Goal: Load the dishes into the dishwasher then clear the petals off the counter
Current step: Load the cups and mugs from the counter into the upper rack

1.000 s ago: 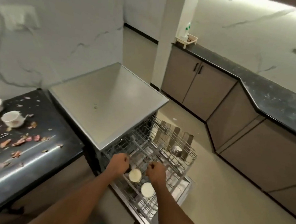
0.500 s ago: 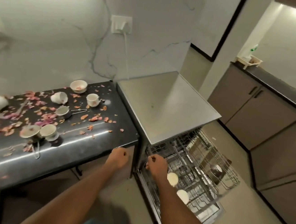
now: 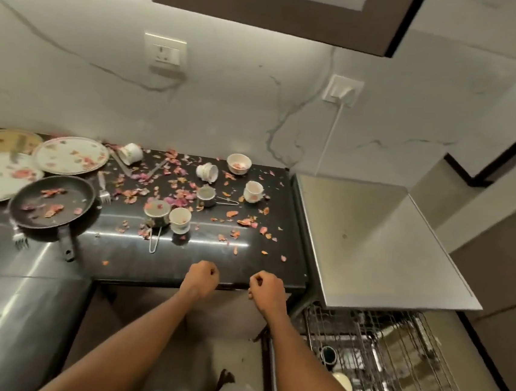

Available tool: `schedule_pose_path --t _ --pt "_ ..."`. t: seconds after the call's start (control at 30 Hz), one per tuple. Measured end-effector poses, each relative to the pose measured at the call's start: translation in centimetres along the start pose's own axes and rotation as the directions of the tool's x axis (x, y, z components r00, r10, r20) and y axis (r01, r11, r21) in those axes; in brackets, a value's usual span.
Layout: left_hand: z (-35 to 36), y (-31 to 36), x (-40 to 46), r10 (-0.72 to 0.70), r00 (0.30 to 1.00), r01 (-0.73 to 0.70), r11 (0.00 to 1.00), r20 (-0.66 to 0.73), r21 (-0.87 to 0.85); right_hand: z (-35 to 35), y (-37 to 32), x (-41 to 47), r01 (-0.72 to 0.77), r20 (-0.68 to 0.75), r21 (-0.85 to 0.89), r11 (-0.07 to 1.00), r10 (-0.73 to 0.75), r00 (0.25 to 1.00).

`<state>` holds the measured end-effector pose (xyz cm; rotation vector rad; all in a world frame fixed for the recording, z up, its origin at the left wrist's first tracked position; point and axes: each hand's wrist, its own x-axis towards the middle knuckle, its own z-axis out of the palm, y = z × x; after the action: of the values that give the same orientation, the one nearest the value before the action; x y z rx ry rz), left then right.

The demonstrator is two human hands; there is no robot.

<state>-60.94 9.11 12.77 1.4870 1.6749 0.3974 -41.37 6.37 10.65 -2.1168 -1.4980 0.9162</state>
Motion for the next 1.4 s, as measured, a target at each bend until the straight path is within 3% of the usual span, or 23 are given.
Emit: schedule_pose_path --t 0.23,0.57,0.9,1.03,1.2,1.4 --pt "-2.5 -1.2 4.6 -0.083 0.995 0.081 0.995 -0.048 -0.055 1.0 -3.9 5.3 0.074 0.117 -0.048 0.996 -0.068 0.991" --pt "-5.2 0.8 13.7 -0.094 0.992 0.089 0.994 -0.085 -0.063 1.0 -8.9 17.3 0.139 0.152 -0.096 0.986 -0.124 0.981" --pt "-5.2 -0.2 15.3 -0.234 0.966 0.204 0.951 -0.110 -0.232 5.0 -10.3 23.9 0.184 0.291 -0.122 0.975 -0.143 0.946" --pt "-6.3 -0.3 15.9 -0.240 0.970 0.222 0.934 -0.032 -0.279 6.9 -12.7 24.5 0.244 0.339 -0.111 0.963 -0.194 0.920" --pt "-7.4 1.4 17.8 -0.221 0.960 0.268 0.901 0.171 -0.341 7.6 -16.3 25.0 0.257 0.275 -0.141 0.956 -0.212 0.938" --pt "-6.7 3.4 20.8 -0.142 0.975 0.194 0.918 0.172 -0.347 5.9 -18.5 27.6 0.251 0.160 -0.210 0.945 -0.220 0.962"
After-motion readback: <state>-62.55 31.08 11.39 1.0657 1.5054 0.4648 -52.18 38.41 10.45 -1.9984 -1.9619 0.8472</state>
